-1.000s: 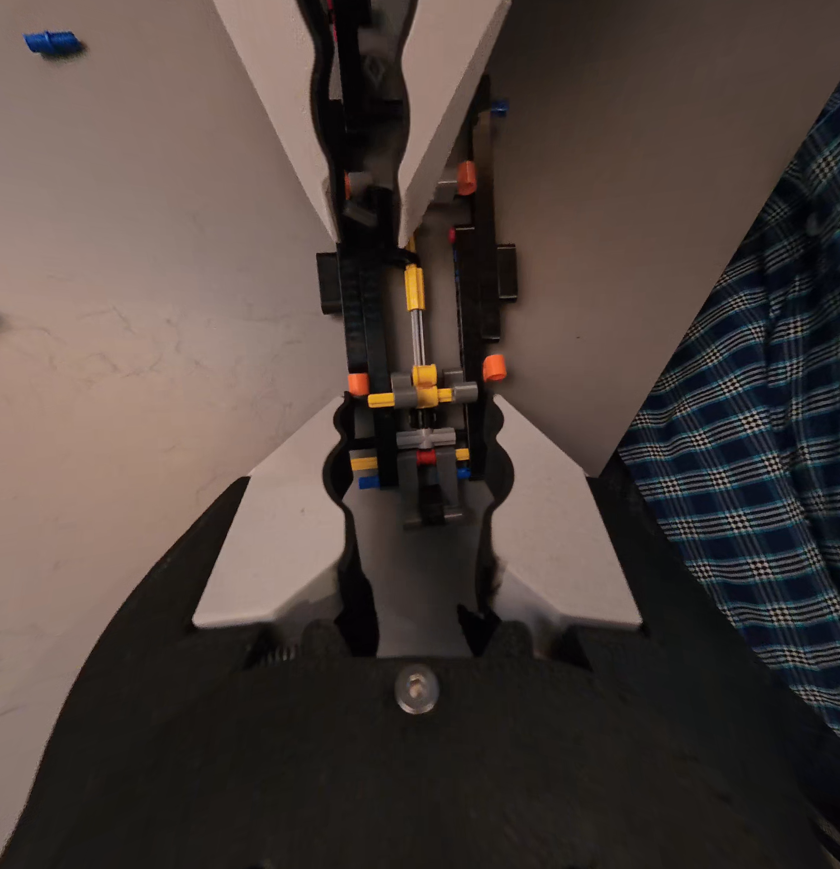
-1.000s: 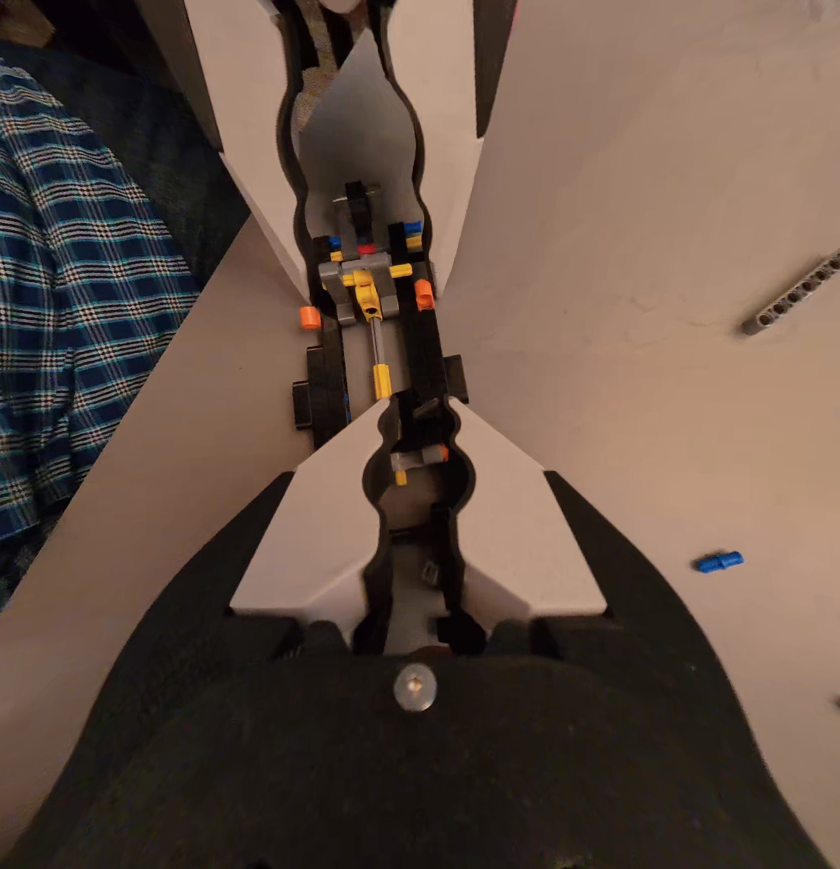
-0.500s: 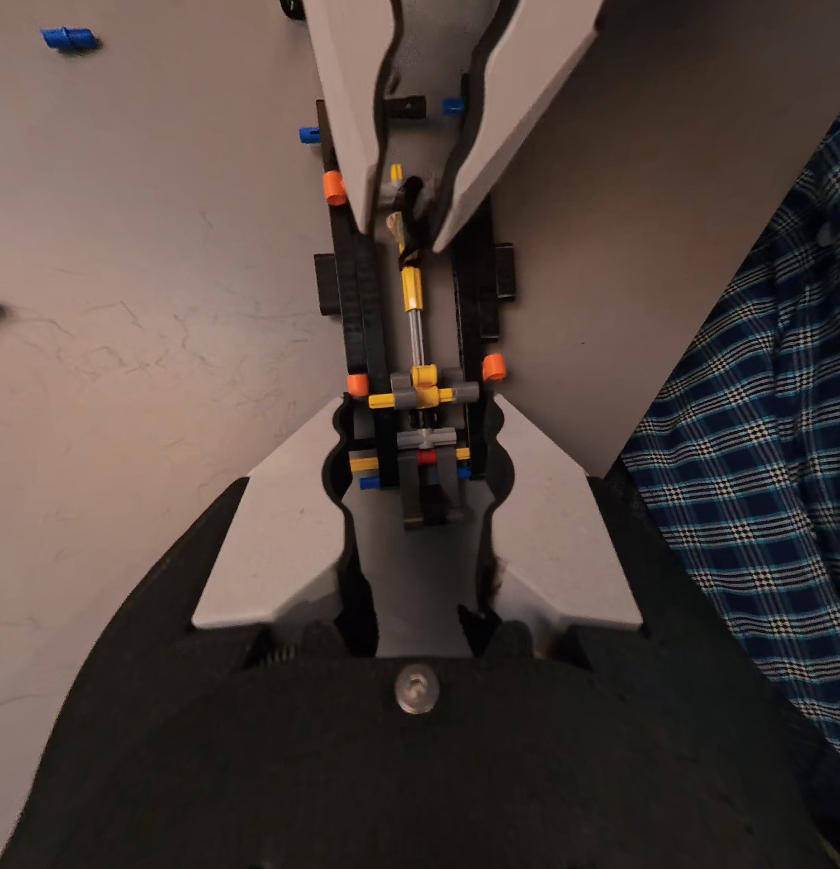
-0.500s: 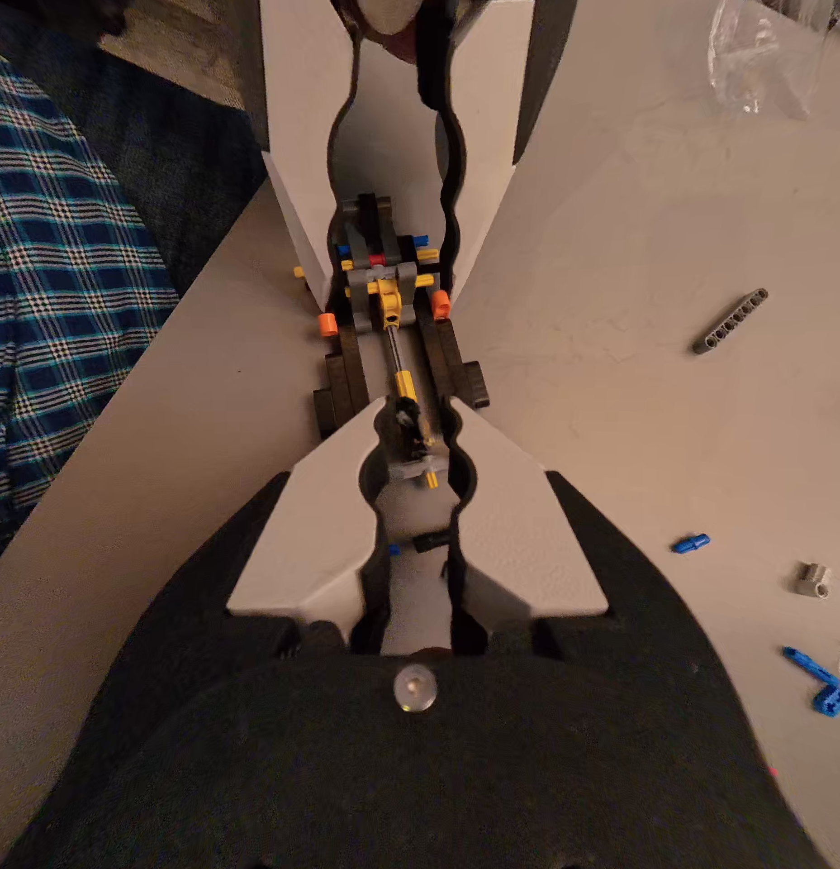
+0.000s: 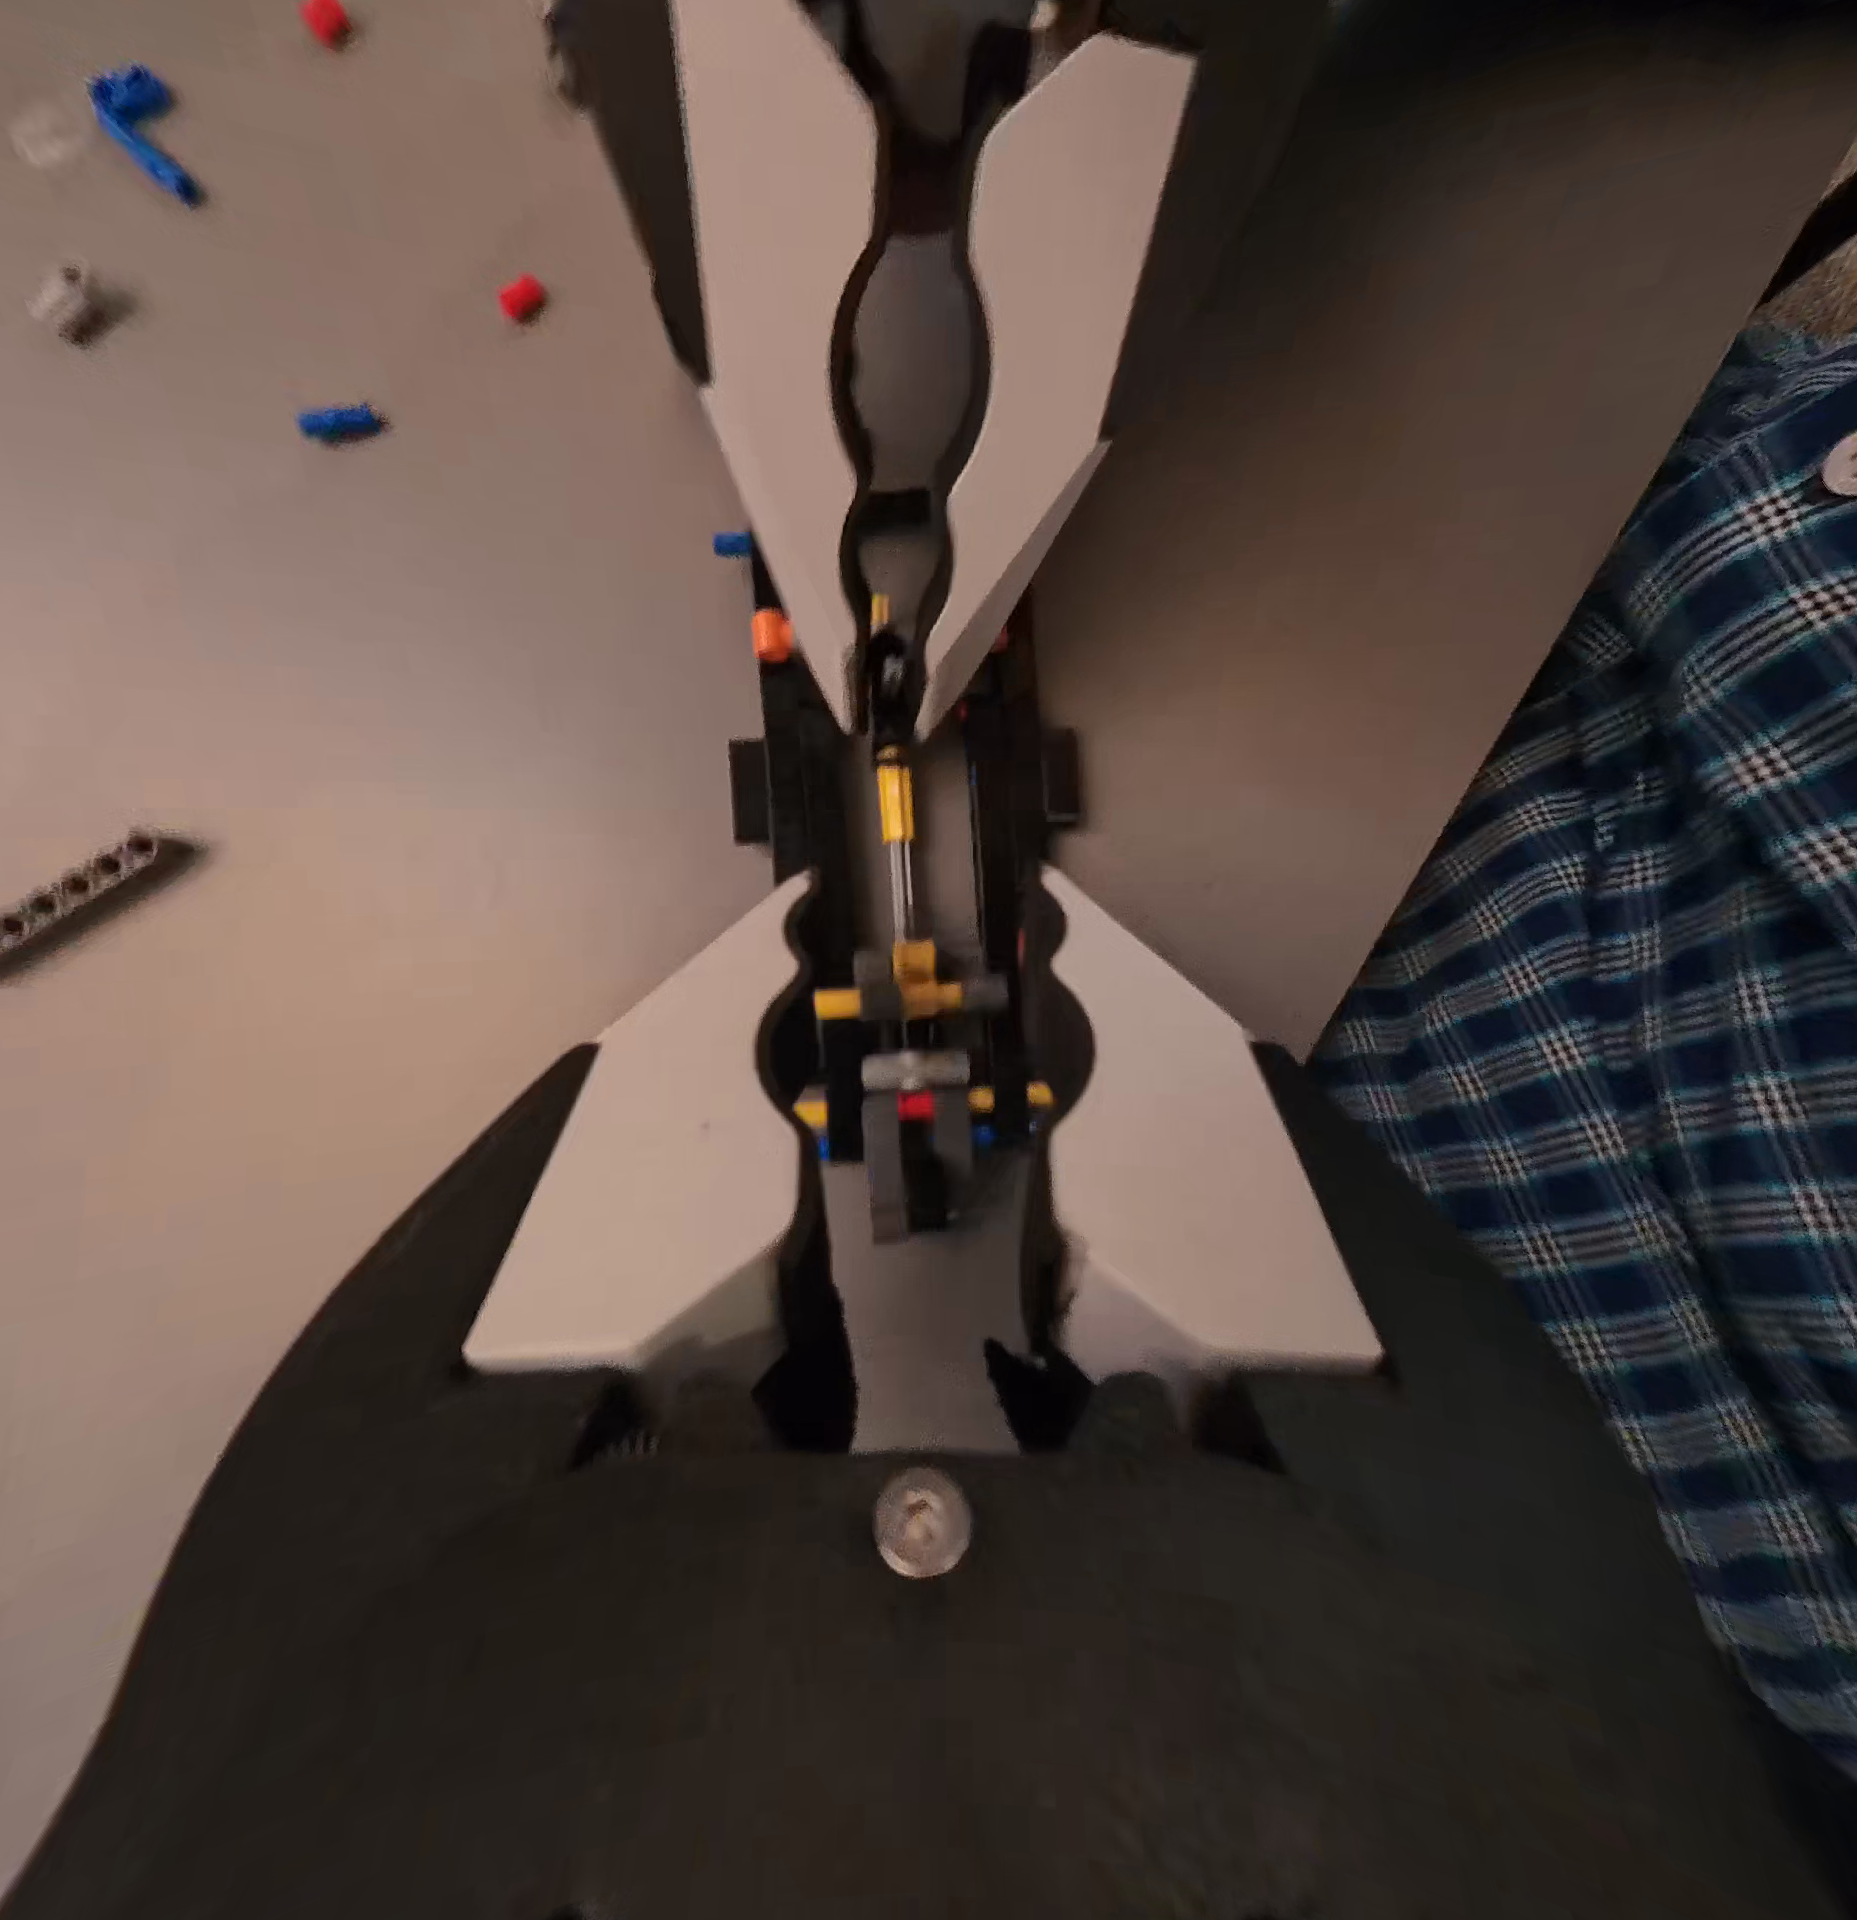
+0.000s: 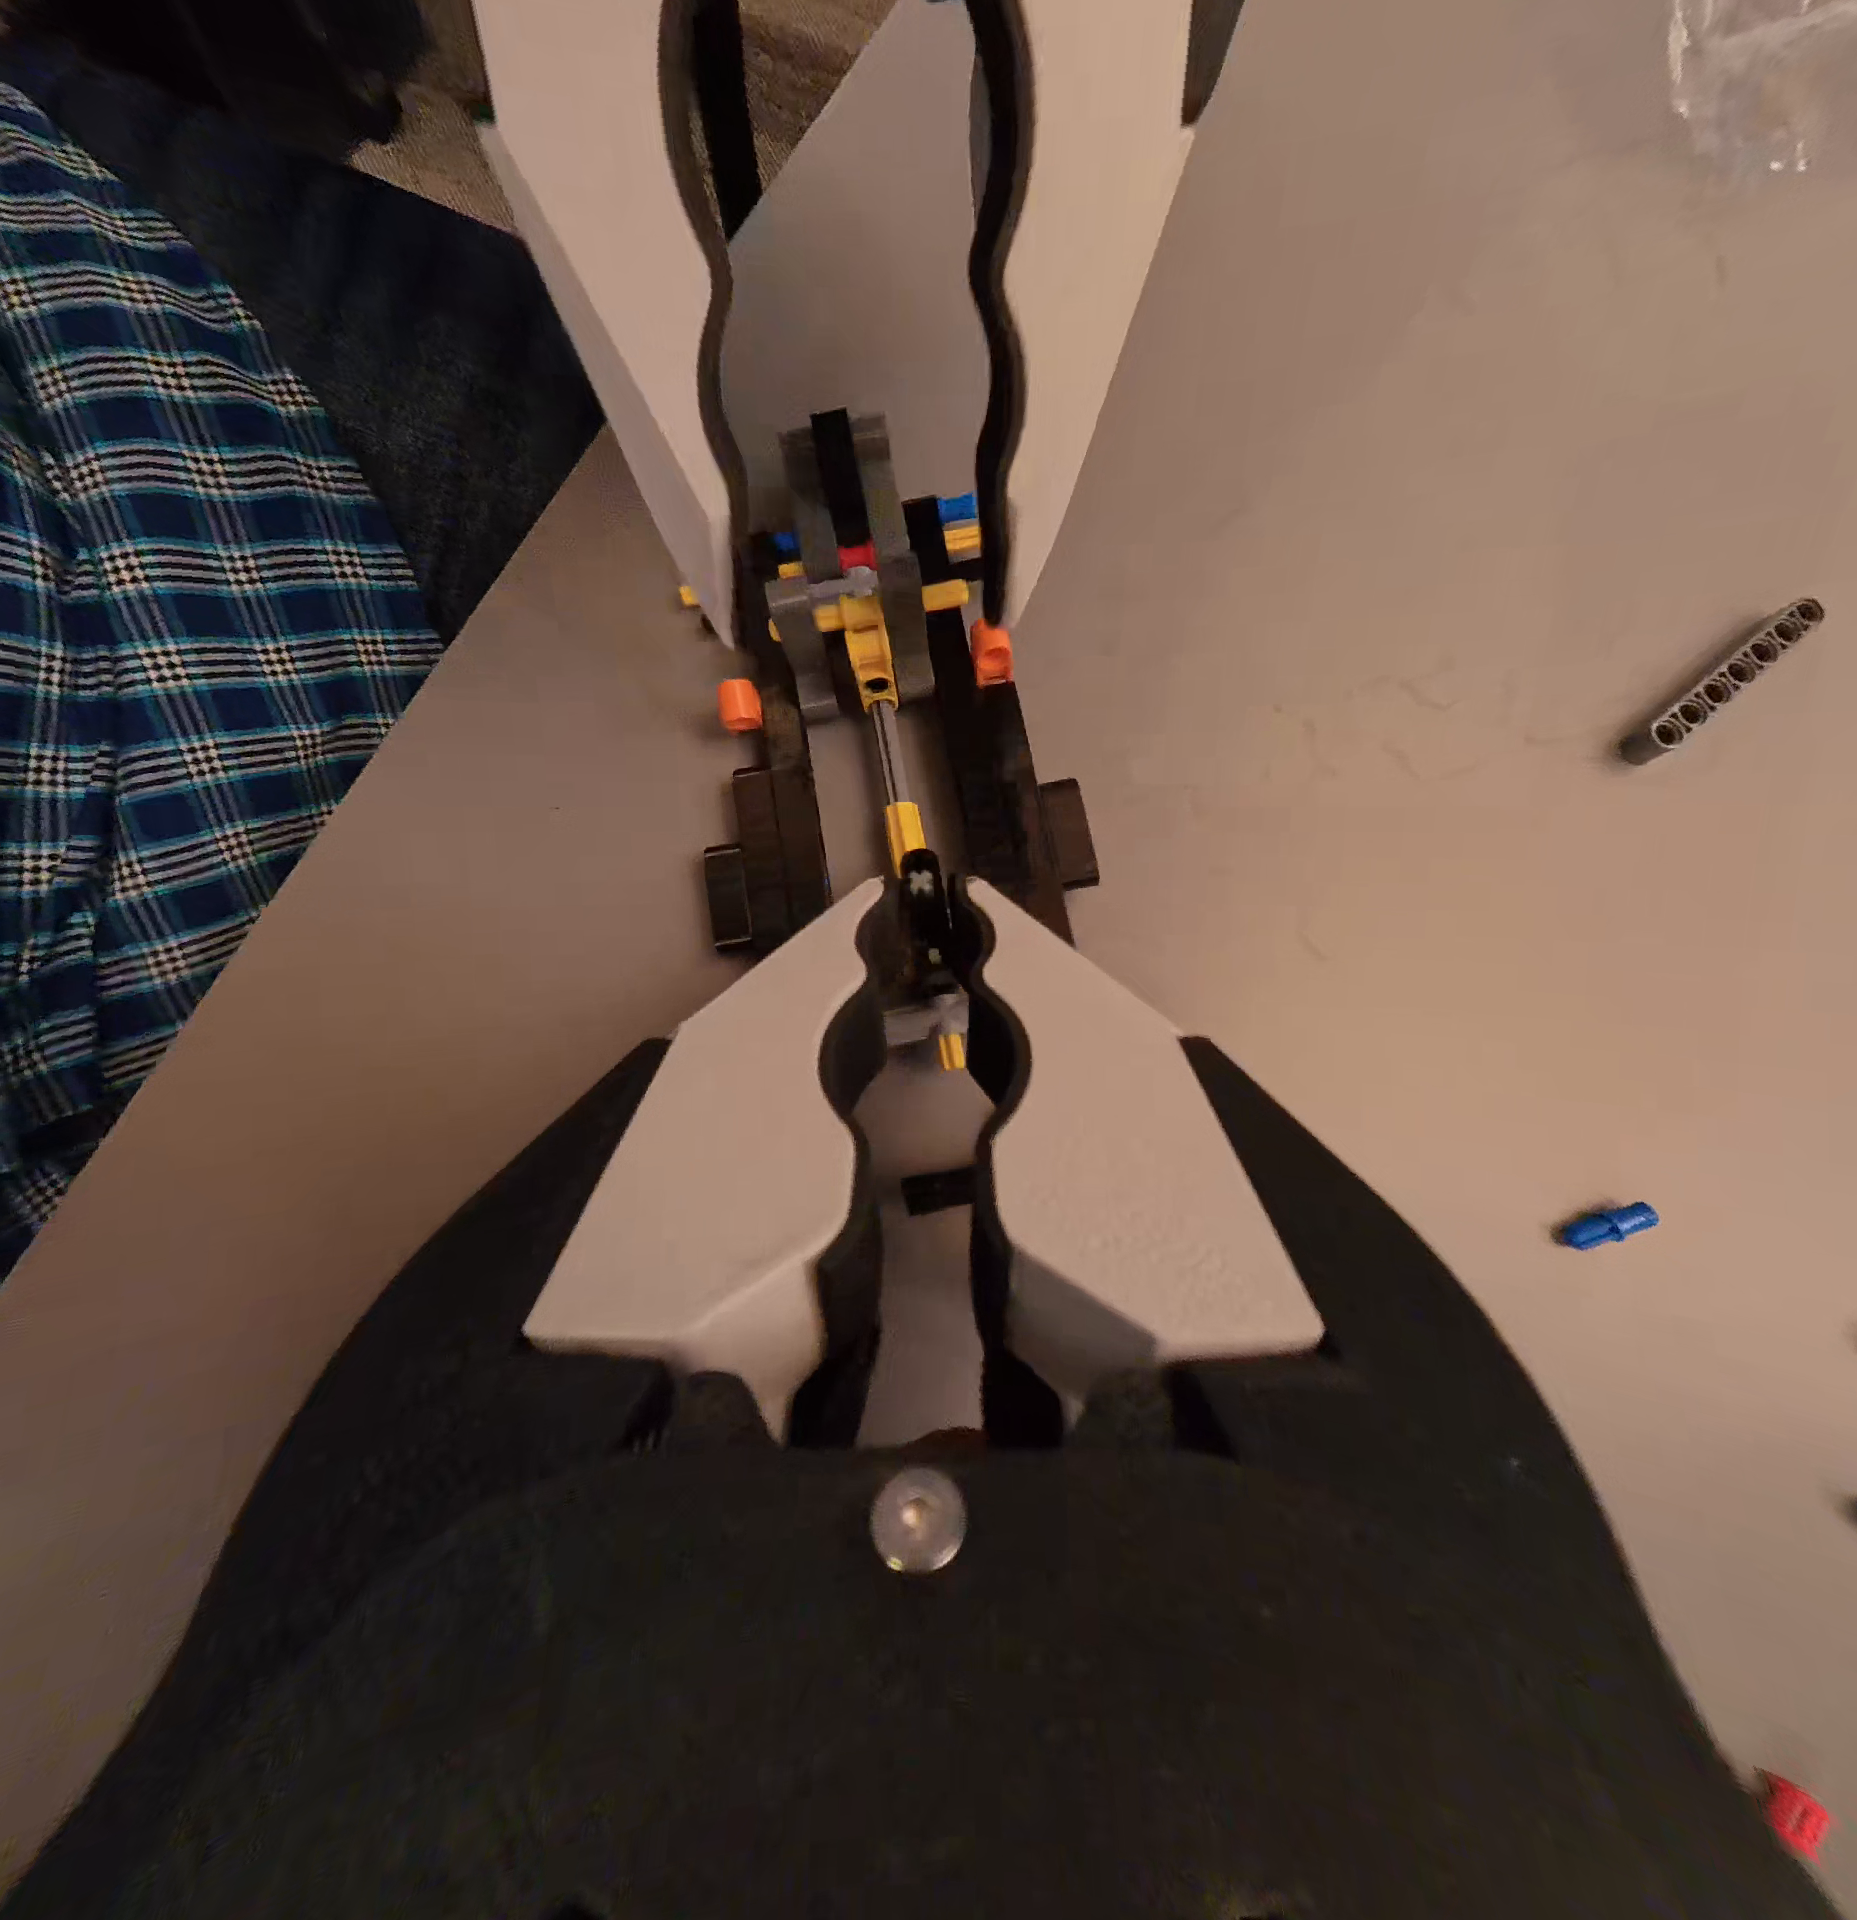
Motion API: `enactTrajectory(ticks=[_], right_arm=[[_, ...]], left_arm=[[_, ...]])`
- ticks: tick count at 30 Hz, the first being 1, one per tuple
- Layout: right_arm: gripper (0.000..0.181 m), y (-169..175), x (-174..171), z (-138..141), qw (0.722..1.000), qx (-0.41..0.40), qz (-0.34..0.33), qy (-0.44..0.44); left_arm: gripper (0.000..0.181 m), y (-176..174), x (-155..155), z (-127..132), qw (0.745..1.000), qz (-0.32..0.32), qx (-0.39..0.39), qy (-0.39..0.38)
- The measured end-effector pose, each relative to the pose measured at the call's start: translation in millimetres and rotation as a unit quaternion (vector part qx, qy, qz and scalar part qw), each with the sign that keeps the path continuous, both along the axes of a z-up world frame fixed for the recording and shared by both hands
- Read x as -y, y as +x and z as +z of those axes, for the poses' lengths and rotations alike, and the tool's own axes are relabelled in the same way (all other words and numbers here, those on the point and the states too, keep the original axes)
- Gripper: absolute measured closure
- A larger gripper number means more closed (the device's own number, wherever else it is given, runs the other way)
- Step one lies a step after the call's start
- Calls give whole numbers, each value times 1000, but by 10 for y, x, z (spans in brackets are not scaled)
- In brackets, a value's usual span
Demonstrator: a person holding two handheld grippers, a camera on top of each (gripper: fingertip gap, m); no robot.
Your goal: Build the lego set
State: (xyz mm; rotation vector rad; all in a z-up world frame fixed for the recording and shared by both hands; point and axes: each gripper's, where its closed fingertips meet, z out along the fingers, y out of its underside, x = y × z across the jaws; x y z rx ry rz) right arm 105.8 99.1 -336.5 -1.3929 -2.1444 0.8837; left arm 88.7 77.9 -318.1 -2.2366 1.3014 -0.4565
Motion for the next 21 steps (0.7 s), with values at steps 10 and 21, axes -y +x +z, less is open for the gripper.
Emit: enactTrajectory(ticks=[10, 21], right_arm=[[176, 18, -26, 11, 999, -15, -3, -44], [176, 26, -90, 14, 996, -21, -18, -82]], left_arm=[[172, 72, -145, -330, 994, 12, -104, 4], [177, 101, -202, -345, 995, -3, -102, 2]])
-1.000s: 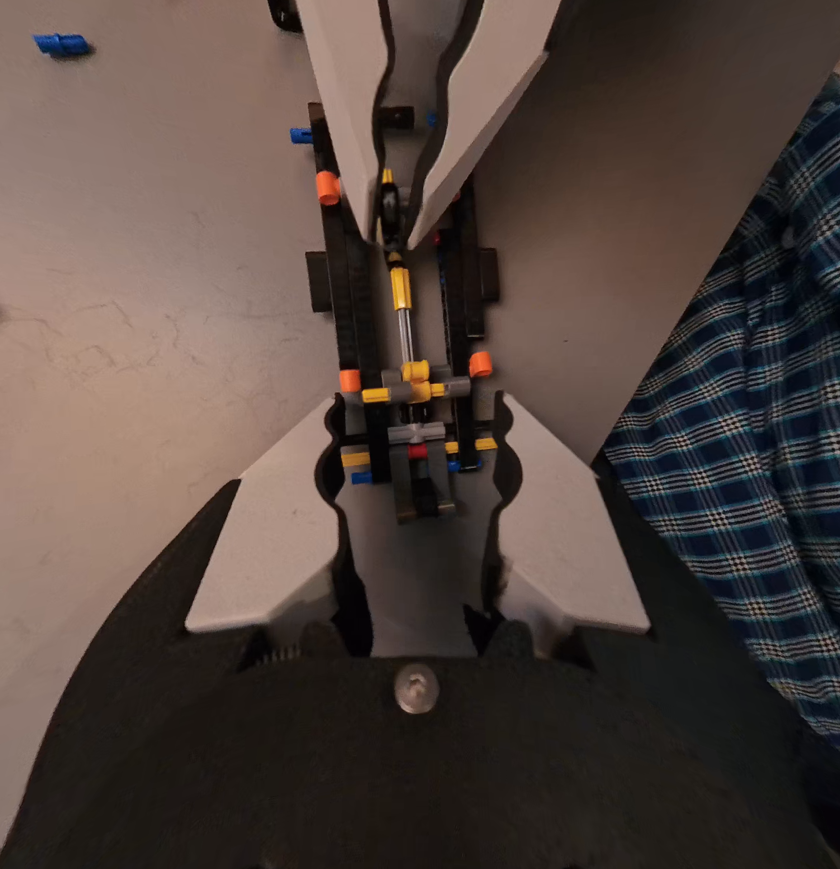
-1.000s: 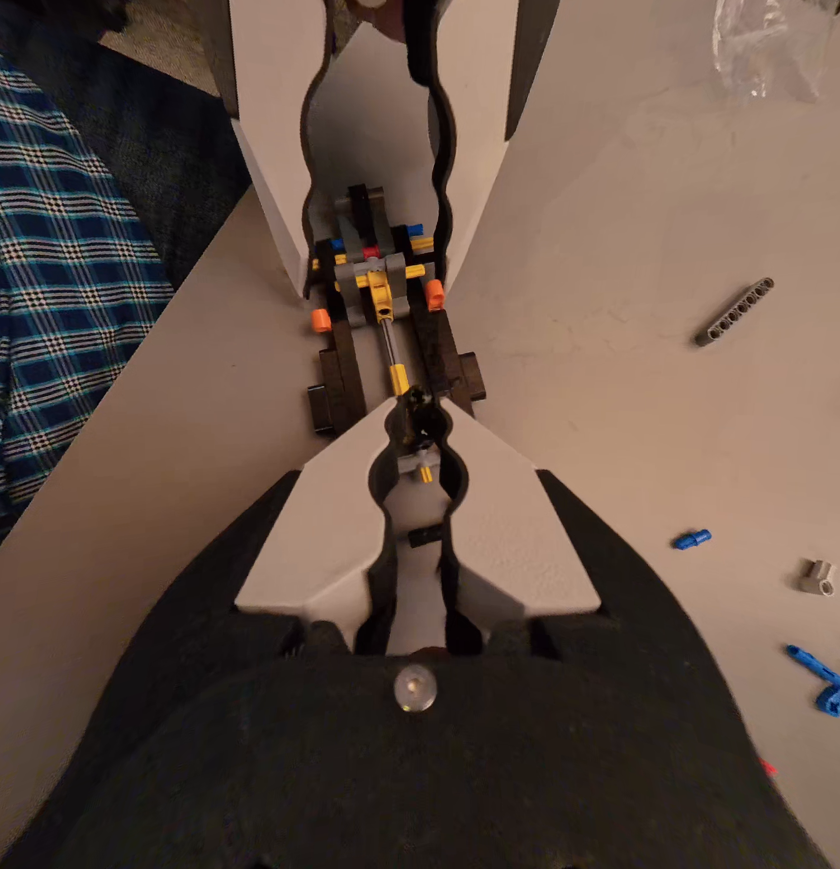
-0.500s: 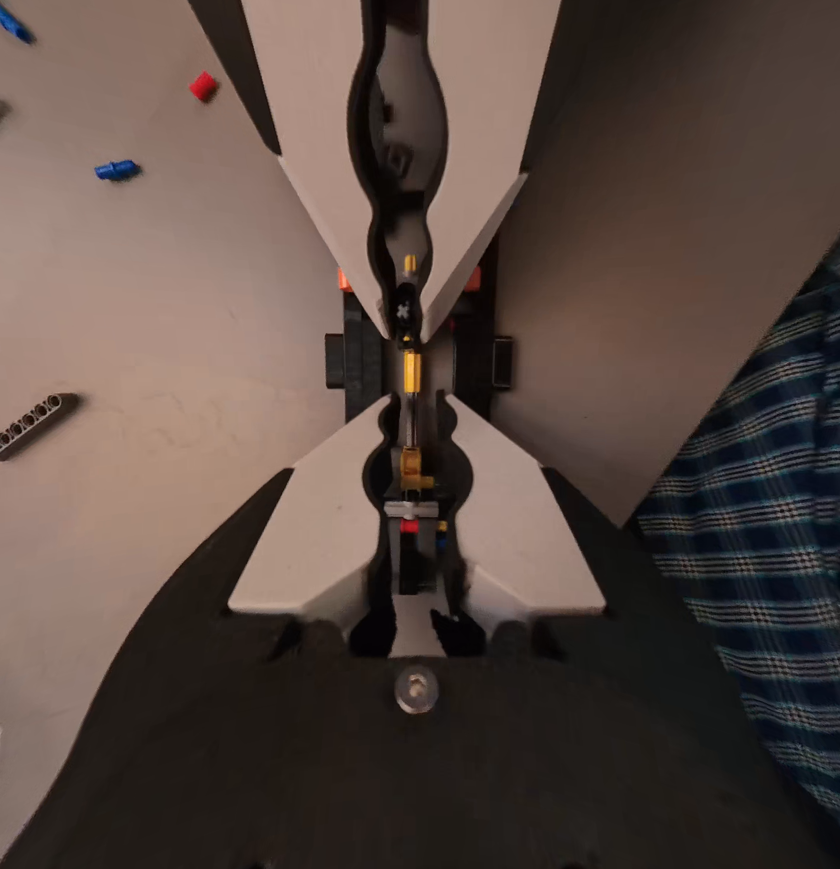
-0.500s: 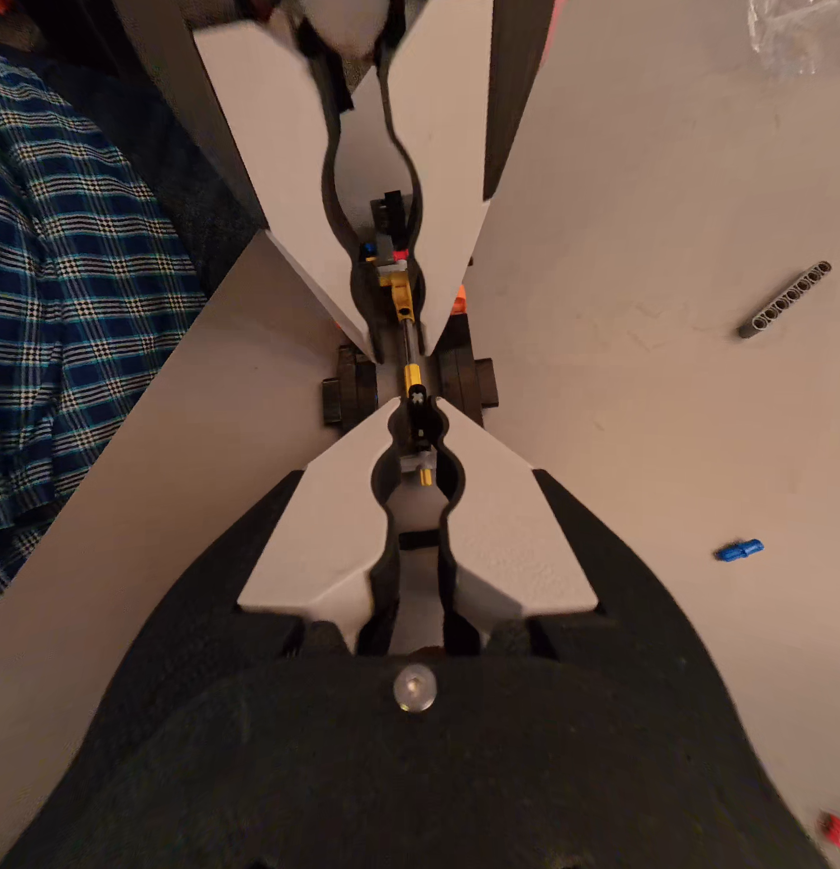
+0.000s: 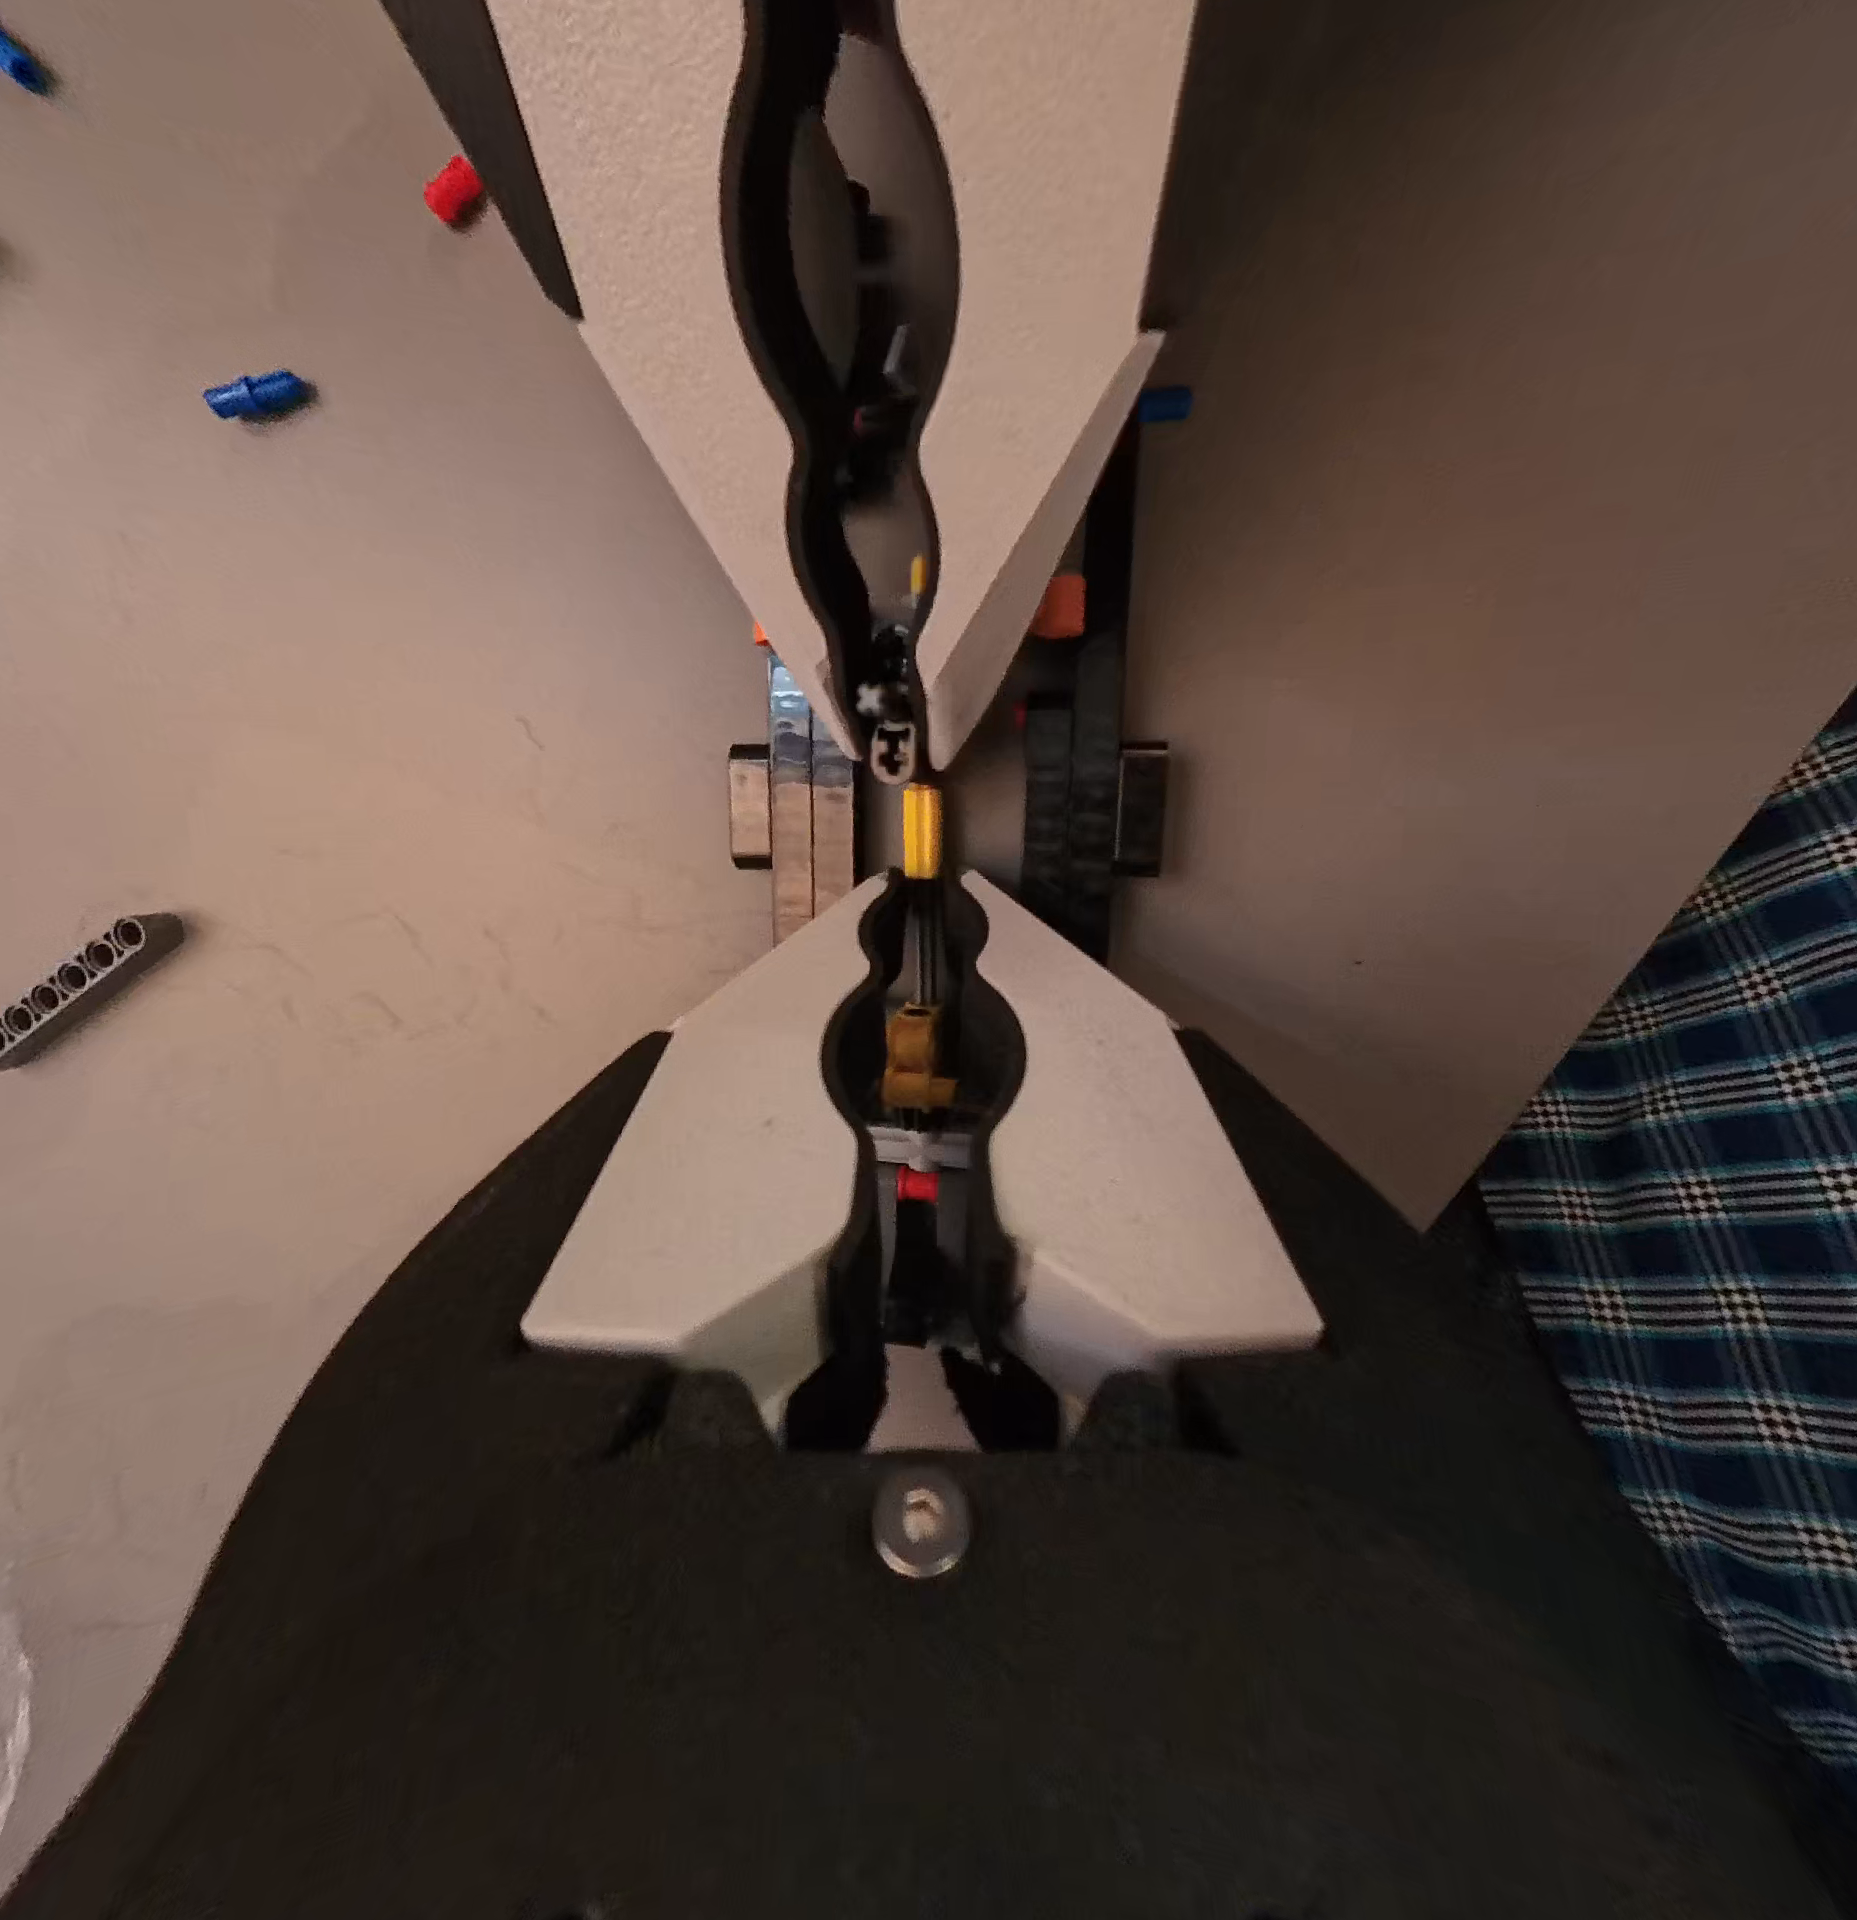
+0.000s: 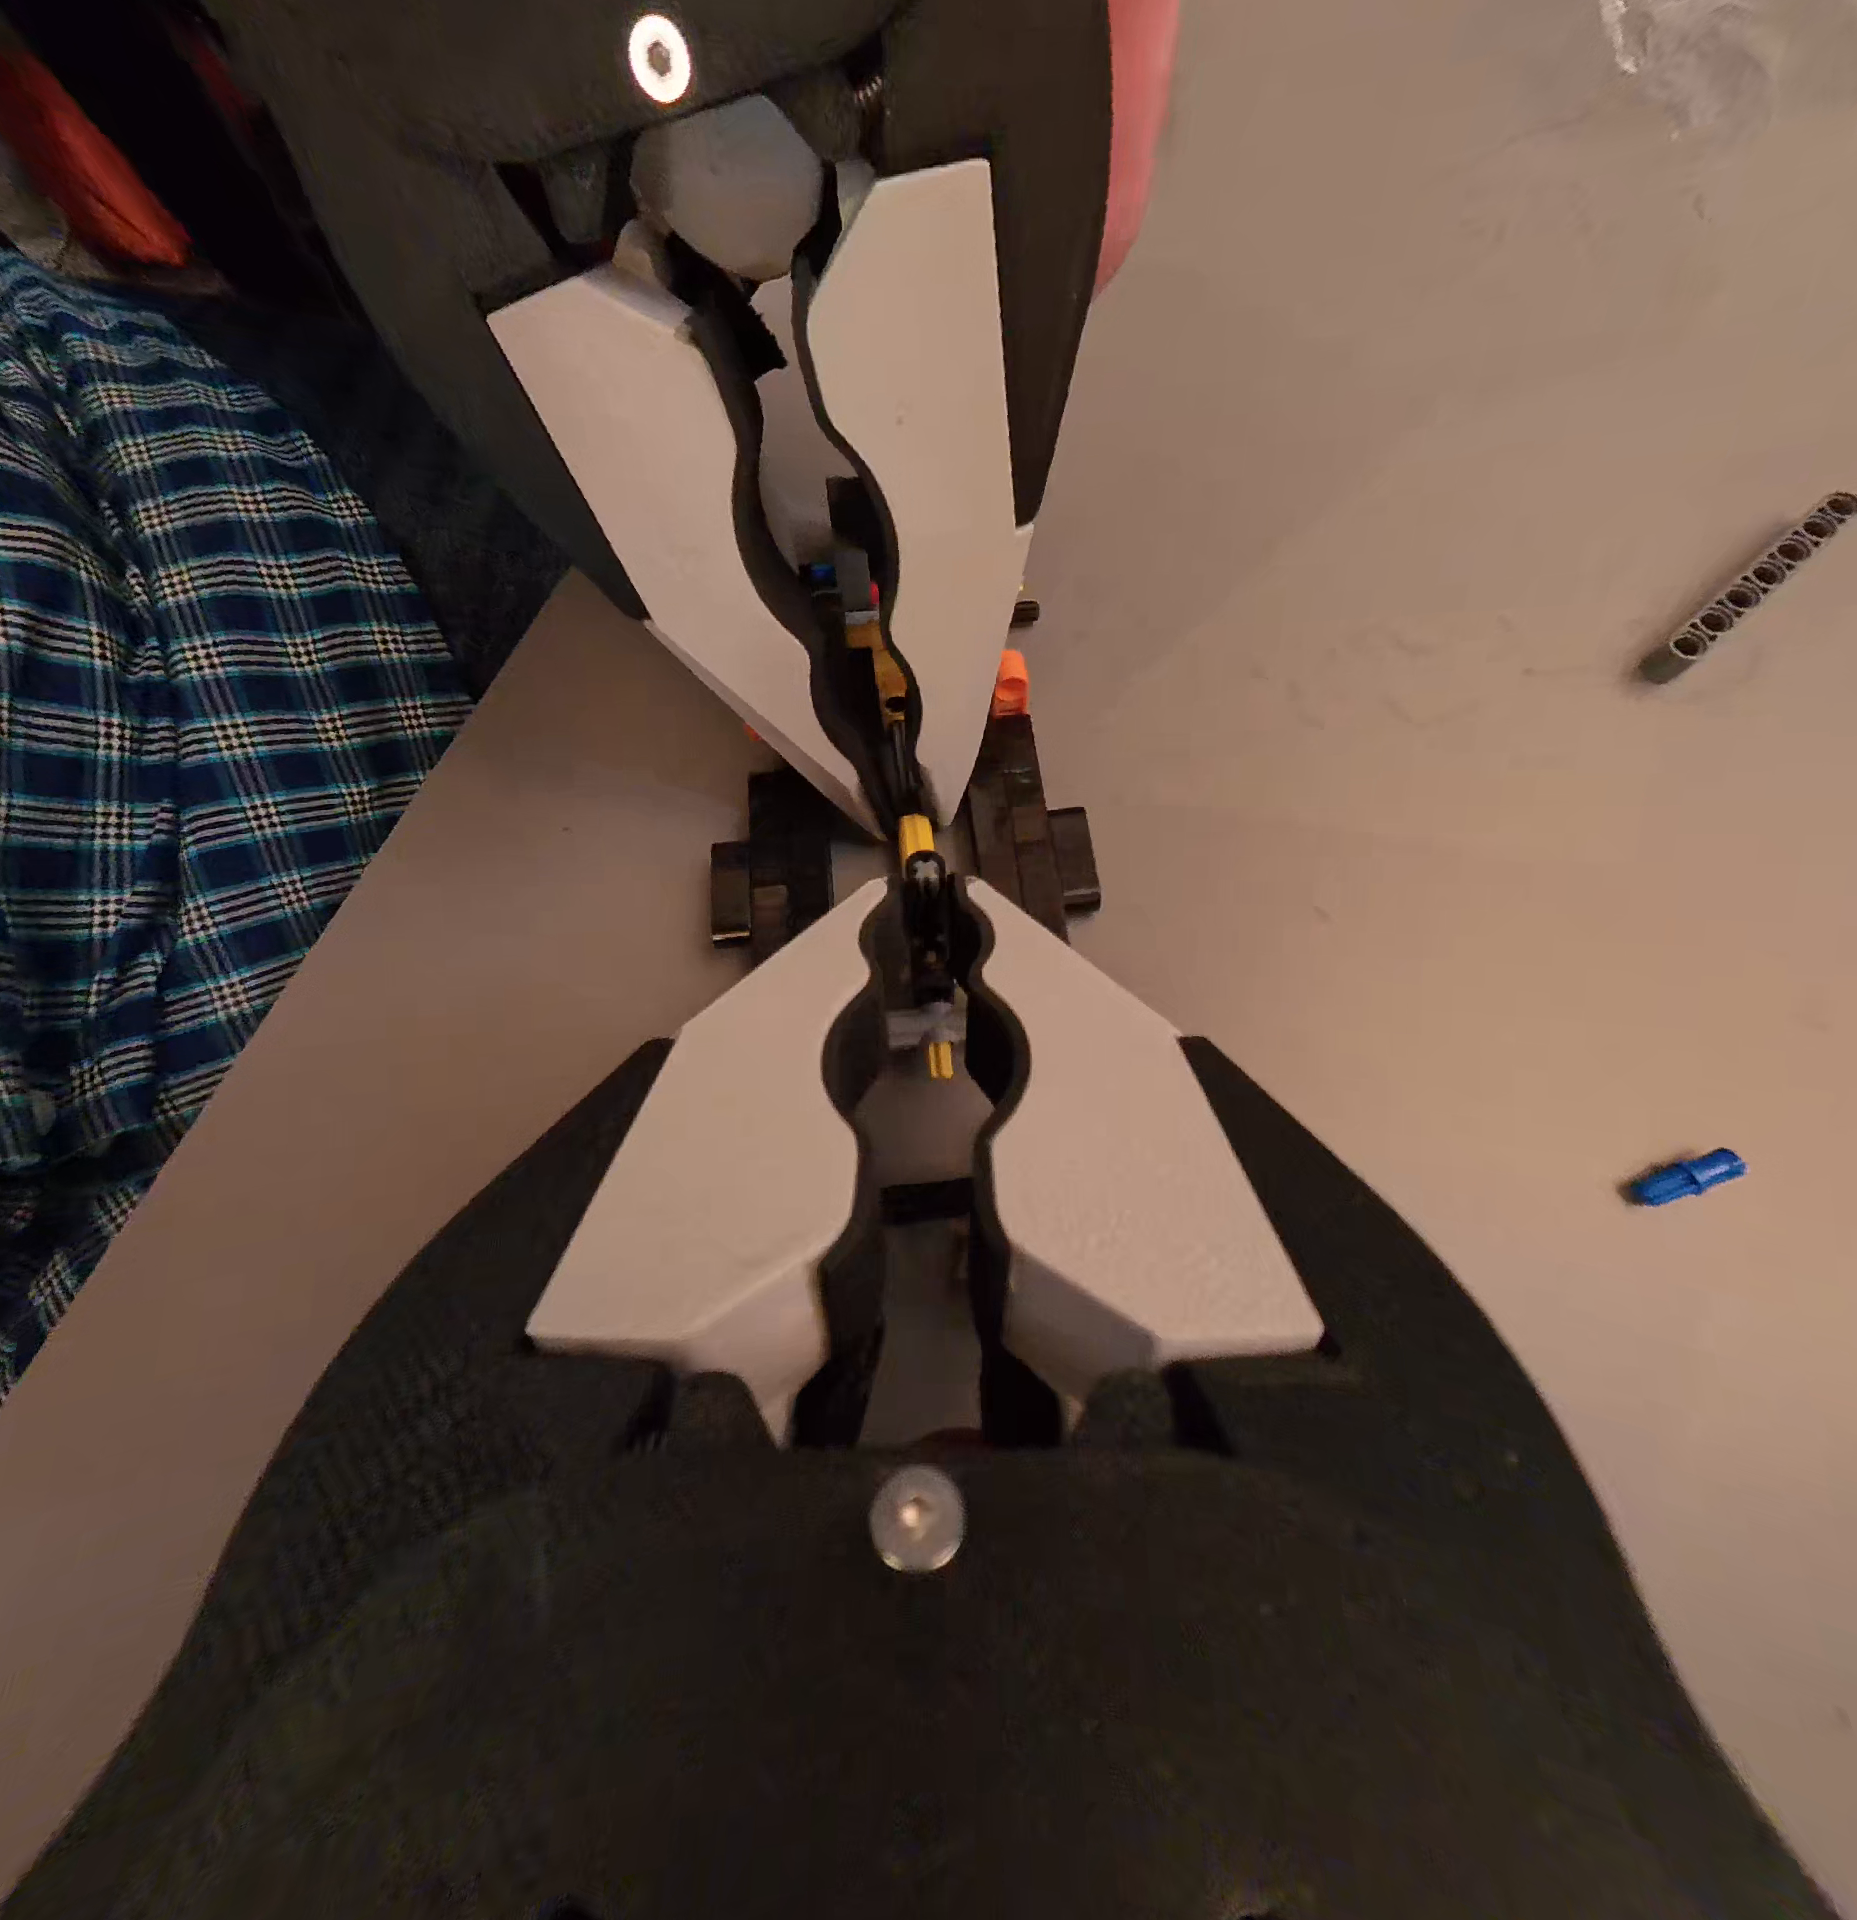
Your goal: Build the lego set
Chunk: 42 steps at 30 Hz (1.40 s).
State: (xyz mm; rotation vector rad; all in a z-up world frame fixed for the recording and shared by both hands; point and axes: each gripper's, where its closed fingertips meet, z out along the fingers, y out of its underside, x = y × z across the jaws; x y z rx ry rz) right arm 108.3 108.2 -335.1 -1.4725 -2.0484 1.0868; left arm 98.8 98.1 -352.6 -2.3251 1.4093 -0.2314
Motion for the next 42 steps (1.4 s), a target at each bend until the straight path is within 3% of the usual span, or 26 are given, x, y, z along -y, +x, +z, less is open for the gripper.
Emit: enactTrajectory(ticks=[5, 10, 20, 31, 33, 37, 42], right_arm=[[176, 2, 2, 0, 1000, 2, -3, -12], [163, 23, 15, -38, 1000, 23, -2, -2], [176, 12, 35, -79, 1000, 27, -3, -1], [176, 20, 38, -66, 1000, 17, -3, -11], [168, 25, 49, -41, 1000, 18, -3, -18], [162, 114, -20, 18, 999, 29, -13, 4], [166, 350, -177, 76, 997, 52, -33, 44]], left_arm=[[177, 5, -1, 0, 1000, -4, 0, -2], [177, 10, 1, -3, 1000, -9, -4, -2], [177, 22, 2, -2, 1000, -16, -6, 2], [178, 42, -10, -2, 1000, -20, -5, 8], [178, 46, -12, -1, 1000, -21, -2, 8], [178, 46, -14, 0, 1000, -20, 1, 7], [178, 48, -13, -1, 1000, -21, -1, 8]])
